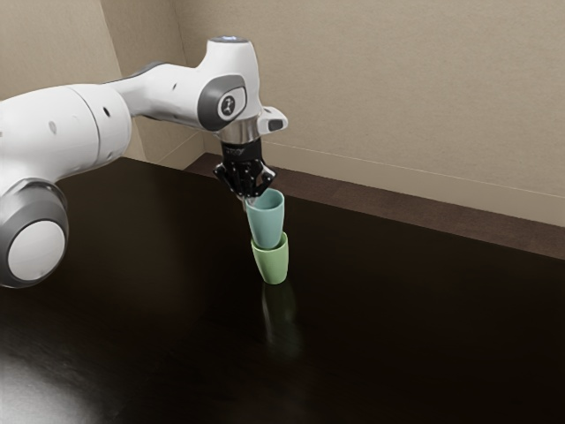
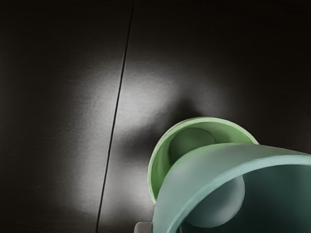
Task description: Place the left cup onto the right cup
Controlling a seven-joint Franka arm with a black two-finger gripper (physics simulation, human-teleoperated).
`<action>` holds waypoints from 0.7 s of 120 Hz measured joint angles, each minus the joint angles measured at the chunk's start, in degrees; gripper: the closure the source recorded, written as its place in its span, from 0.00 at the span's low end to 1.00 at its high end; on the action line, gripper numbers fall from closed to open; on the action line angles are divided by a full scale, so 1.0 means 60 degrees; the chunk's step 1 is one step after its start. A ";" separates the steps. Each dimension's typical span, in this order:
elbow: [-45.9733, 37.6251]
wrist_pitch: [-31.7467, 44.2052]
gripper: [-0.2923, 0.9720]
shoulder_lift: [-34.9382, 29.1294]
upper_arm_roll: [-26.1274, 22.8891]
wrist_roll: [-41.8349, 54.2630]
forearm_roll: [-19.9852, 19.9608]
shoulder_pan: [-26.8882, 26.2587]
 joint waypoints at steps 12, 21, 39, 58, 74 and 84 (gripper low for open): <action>0.0000 0.0006 0.85 0.0006 -0.0003 -0.0001 -0.0001 0.0001; 0.0000 0.0012 0.85 0.0015 0.0006 -0.0002 -0.0002 0.0001; 0.0000 0.0022 0.85 0.0027 0.0005 -0.0003 -0.0001 0.0000; 0.0015 0.0039 0.85 0.0065 -0.0001 -0.0003 -0.0002 0.0001; 0.0162 0.0024 0.85 0.0129 -0.0003 -0.0002 -0.0002 0.0001; 0.0184 0.0014 0.85 0.0145 -0.0003 -0.0002 -0.0002 0.0001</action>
